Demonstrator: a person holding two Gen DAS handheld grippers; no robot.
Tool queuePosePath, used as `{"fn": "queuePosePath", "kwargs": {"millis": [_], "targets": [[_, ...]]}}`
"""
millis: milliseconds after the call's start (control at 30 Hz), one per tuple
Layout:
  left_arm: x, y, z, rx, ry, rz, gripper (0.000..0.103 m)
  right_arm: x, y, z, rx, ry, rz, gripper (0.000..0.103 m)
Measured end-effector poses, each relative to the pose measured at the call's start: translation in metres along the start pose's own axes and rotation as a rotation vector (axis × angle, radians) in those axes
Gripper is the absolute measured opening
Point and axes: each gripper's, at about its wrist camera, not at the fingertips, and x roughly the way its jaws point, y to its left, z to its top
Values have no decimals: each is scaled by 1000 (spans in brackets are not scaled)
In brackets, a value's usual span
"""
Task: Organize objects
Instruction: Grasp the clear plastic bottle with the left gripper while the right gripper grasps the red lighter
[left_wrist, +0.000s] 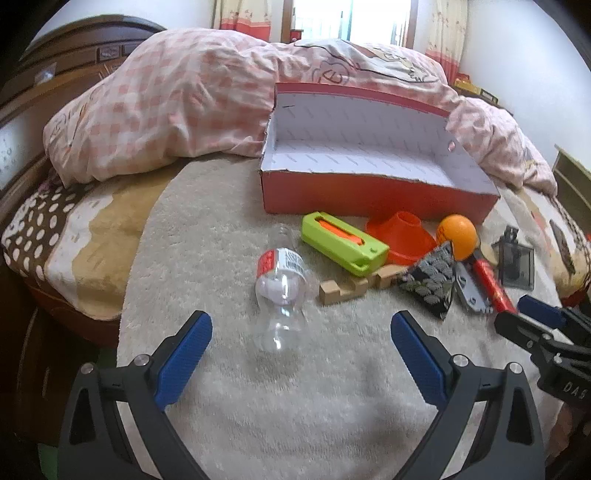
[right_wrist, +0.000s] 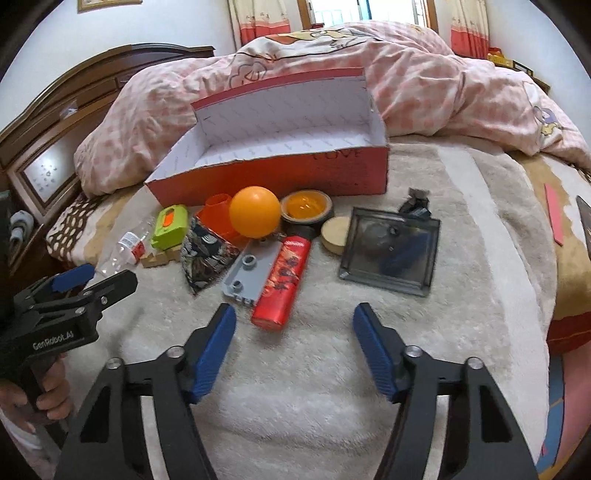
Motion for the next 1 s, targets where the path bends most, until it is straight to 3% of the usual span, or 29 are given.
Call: {"fn": "queuePosePath", "kwargs": {"millis": [167,300,467,700,800,933,1000], "targets": [[6,10,7,-18,-4,29,95,4,6,5,-27,-9,16,52],[13,18,11,-48,5,10,90,9,5,8,-15,-1,29,41],[24,20,12,-53,40,-13,71,15,6,13,-22,7,29,33],[31,18,13,-50,44,-37,69,27,4,18,-4,26,21,31],[34,16,15,-43,46,-47,67,27,4,18,-2,20,14,22],[30,10,16,-20,44,-95,35,23,1,17,11,13,24,21],[28,7,15,-2,43,-89,32,20,0,16,13,10,31,21]]}}
